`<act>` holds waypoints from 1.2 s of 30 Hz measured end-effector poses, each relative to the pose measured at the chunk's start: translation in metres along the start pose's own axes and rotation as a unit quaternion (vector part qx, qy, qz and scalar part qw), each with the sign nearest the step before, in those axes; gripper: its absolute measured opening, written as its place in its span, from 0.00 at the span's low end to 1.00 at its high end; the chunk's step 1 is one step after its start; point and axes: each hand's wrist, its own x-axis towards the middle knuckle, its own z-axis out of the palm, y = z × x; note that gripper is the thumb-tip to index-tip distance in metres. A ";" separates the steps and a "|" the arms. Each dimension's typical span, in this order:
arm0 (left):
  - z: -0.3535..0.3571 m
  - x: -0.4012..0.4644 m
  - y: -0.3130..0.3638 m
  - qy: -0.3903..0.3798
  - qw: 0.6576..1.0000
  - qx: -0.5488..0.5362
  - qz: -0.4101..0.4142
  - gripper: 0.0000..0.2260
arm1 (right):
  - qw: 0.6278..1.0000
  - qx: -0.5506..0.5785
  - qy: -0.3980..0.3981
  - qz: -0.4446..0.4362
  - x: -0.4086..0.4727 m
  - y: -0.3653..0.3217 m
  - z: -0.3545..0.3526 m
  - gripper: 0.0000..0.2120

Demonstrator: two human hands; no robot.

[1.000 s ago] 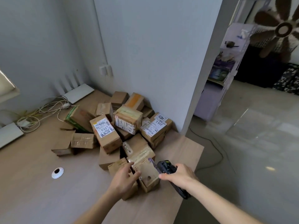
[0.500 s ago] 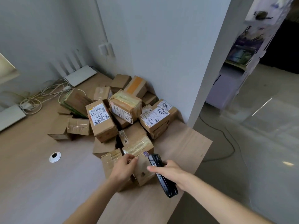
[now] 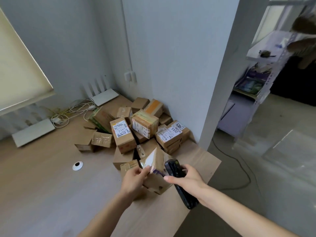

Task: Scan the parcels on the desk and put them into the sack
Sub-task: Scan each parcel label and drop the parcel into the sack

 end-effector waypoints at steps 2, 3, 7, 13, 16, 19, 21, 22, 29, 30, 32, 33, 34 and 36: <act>-0.013 -0.025 0.006 0.005 0.999 -0.030 0.014 0.18 | 0.999 -0.005 0.011 -0.030 -0.024 -0.010 0.003 0.39; -0.020 -0.041 0.009 0.003 0.999 -0.042 0.022 0.17 | 0.999 -0.007 0.015 -0.044 -0.037 -0.014 0.005 0.38; -0.055 -0.104 0.005 -0.016 0.995 -0.080 0.065 0.21 | 0.996 -0.020 0.001 -0.086 -0.088 -0.028 0.018 0.38; -0.105 -0.179 0.014 -0.008 0.979 -0.181 0.096 0.32 | 0.990 -0.026 -0.023 -0.139 -0.158 -0.059 0.048 0.50; -0.127 -0.212 0.025 -0.053 0.967 -0.230 0.092 0.28 | 0.986 -0.018 -0.053 -0.157 -0.187 -0.080 0.061 0.47; -0.149 -0.232 0.028 -0.041 0.963 -0.237 0.123 0.29 | 0.982 -0.029 -0.069 -0.171 -0.210 -0.102 0.071 0.38; -0.164 -0.245 0.032 -0.014 0.963 -0.225 0.148 0.29 | 0.979 -0.039 -0.058 -0.194 -0.217 -0.115 0.076 0.47; -0.171 -0.249 0.034 0.000 0.963 -0.214 0.162 0.28 | 0.977 -0.041 -0.048 -0.204 -0.221 -0.122 0.078 0.52; -0.204 -0.268 0.045 0.049 0.957 -0.184 0.220 0.25 | 0.962 -0.051 -0.064 -0.260 -0.243 -0.171 0.105 0.60; -0.207 -0.270 0.045 0.050 0.955 -0.192 0.221 0.23 | 0.961 -0.052 -0.068 -0.264 -0.246 -0.174 0.108 0.59; -0.214 -0.272 0.044 0.051 0.954 -0.201 0.215 0.22 | 0.957 -0.066 -0.079 -0.271 -0.248 -0.179 0.112 0.54; -0.217 -0.272 0.042 0.053 0.955 -0.199 0.212 0.23 | 0.955 -0.080 -0.082 -0.274 -0.249 -0.180 0.112 0.50; -0.220 -0.274 0.041 0.057 0.956 -0.195 0.212 0.24 | 0.952 -0.093 -0.083 -0.281 -0.249 -0.182 0.113 0.46; -0.226 -0.276 0.038 0.076 0.957 -0.171 0.221 0.27 | 0.942 -0.133 -0.076 -0.299 -0.248 -0.185 0.113 0.43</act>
